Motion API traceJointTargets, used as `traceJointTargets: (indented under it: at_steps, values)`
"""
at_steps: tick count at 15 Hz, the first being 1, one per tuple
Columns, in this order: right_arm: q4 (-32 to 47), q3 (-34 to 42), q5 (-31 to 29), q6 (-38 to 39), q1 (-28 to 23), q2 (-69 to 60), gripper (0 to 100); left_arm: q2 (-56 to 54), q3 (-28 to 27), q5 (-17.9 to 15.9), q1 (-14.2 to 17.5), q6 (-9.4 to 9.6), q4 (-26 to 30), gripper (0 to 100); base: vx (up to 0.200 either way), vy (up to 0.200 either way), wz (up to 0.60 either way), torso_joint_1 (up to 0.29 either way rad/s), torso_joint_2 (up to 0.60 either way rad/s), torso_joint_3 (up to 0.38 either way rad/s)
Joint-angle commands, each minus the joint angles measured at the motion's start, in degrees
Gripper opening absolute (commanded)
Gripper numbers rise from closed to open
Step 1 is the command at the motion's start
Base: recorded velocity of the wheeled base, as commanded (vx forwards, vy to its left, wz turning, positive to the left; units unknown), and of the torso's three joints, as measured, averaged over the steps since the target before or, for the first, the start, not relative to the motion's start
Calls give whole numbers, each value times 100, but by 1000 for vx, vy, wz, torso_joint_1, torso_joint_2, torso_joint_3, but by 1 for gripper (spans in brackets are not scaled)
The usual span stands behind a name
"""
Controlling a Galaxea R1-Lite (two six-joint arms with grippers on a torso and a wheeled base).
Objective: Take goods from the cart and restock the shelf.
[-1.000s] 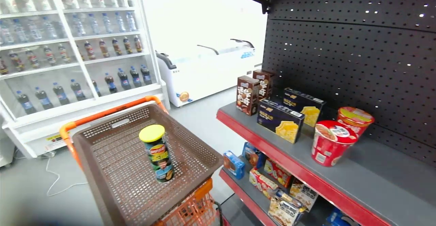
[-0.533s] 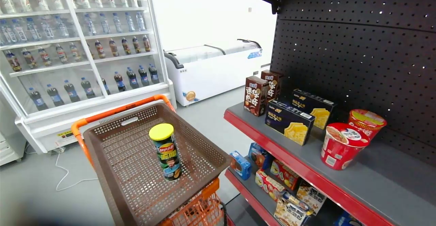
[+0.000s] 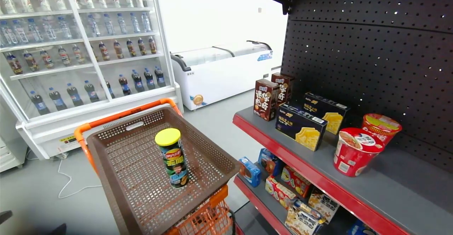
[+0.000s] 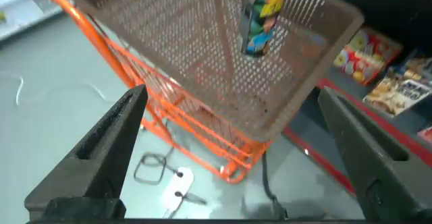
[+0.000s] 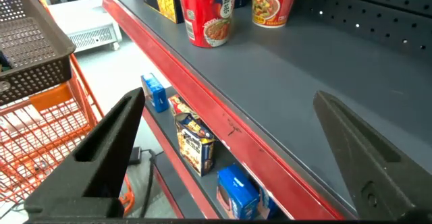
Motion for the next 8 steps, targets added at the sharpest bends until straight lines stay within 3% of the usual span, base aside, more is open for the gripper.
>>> traceJointTargets:
  at_steps: [1,3,6,8]
  values:
    - [0,0,1,-1,0,-1,100,1389,3,66,64,17,-200,100,0,0,0,0,0,0]
    - [0,0,1,-1,0,-1,100,2144,3,92,90,-9,-763,100,0,0,0,0,0,0]
    - [0,0,1,-1,0,-1,100,4166,91,48,160,79,-3655,100,0,0,0,0,0,0]
    - [0,0,1,-1,0,-1,100,5080,206,57,64,281,-5052,100,0,0,0,0,0,0]
